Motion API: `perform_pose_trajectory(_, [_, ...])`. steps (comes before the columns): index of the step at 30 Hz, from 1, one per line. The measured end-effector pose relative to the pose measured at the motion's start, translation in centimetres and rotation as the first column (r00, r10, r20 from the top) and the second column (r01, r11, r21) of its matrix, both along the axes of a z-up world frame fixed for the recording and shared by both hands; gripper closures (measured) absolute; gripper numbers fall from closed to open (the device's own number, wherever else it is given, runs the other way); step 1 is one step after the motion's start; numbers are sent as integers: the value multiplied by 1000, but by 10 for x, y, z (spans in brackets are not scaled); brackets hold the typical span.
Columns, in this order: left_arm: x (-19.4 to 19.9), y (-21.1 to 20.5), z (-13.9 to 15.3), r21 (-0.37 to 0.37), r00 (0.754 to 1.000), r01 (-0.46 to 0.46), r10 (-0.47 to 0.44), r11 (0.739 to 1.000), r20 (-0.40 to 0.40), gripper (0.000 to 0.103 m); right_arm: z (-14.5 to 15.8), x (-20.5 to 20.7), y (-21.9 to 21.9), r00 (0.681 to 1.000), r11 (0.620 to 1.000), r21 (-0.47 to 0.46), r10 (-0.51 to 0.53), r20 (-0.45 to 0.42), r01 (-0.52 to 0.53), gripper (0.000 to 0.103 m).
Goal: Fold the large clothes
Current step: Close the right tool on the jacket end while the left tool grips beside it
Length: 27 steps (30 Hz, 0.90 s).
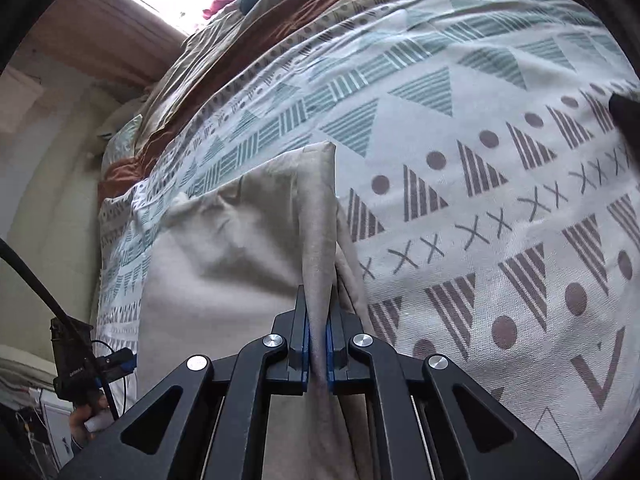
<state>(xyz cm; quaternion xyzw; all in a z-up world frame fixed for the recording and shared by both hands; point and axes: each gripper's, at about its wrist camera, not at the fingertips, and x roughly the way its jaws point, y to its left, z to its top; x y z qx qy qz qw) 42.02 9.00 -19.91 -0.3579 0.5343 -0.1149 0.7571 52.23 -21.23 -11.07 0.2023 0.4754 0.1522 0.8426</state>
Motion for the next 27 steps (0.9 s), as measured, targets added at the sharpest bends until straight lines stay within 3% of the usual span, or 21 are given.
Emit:
perform_pose_trajectory(3, [9,-3,-1,9,1000,10,-10,1000,0,41,4,0,0,1000,1000,29,4,-11,-4,93])
perform_pose_trajectory(5, [14,-4,-2,9,1000,12,-12,1000,1,41,9,-3,-5,1000,1000,4,-4,-16,4,76])
perform_pose_trajectory(7, [17,-4,-4,6,1000,15,-15,1000,4,41,14,-6,-11,1000,1000,2,-3,-2,3,25])
perform_pose_trajectory(9, [19,-5,-5,4,1000,15,-15,1000,7,41,16,-8,-20,1000,1000,31,-3,2,3,23])
perform_pose_trajectory(14, [31,-7,-6,3,1000,0,0,1000,17,41,-8,2,-38,994,985,164,64,-89,-49,23])
perform_pose_trajectory(21, [48,-9,-2,41,999,-8,7,999,32,41,-32,42,-29,977,953,286,144,-156,-95,23])
perform_pose_trajectory(27, [76,-13,-1,85,999,-2,-2,996,38,41,-52,84,-7,959,935,335,195,-206,-119,40])
